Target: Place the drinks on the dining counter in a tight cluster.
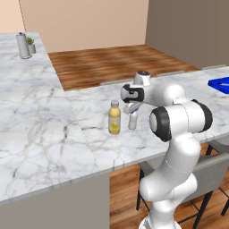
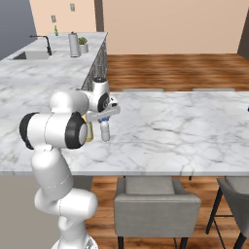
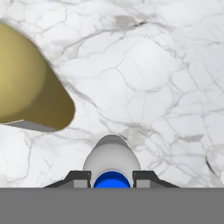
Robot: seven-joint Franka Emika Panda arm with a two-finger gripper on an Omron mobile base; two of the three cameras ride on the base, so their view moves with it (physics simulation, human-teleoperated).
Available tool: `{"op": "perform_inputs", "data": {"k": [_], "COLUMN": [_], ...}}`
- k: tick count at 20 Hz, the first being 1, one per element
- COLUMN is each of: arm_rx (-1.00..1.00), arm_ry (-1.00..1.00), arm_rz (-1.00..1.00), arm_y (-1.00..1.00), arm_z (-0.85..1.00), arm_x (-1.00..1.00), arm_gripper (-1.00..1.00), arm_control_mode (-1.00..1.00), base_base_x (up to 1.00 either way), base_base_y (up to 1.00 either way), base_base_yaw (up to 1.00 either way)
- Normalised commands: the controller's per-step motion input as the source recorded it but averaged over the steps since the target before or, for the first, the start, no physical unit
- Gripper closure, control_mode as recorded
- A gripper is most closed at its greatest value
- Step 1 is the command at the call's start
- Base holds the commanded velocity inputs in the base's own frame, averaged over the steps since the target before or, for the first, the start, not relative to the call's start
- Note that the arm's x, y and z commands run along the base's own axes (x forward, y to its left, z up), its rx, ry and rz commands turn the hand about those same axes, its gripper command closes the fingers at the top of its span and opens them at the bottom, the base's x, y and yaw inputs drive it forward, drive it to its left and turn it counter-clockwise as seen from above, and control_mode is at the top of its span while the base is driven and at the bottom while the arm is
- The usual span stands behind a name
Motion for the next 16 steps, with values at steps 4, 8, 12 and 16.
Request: {"op": "perform_inputs", "data": {"k": [4, 8, 12, 16], "arm_rx": [0.0, 0.0, 0.0, 0.0], "arm_ry": [0.0, 0.0, 0.0, 0.0], "arm_rz": [0.0, 0.0, 0.0, 0.0], "arm_y": [0.0, 0.0, 0.0, 0.0], "arm_z": [-0.06, -0.18, -0.12, 0.0], "arm_x": [0.0, 0.0, 0.0, 0.0], "arm_gripper": [1.0, 1.0, 1.0, 1.0], "arm_control_mode": [-1.0, -1.0, -1.0, -1.0], "base_base_x": [0.0, 0.0, 0.0, 0.0], "base_base_y": [0.0, 0.0, 0.0, 0.0], "base_base_yaw": [0.0, 0.0, 0.0, 0.0]}}
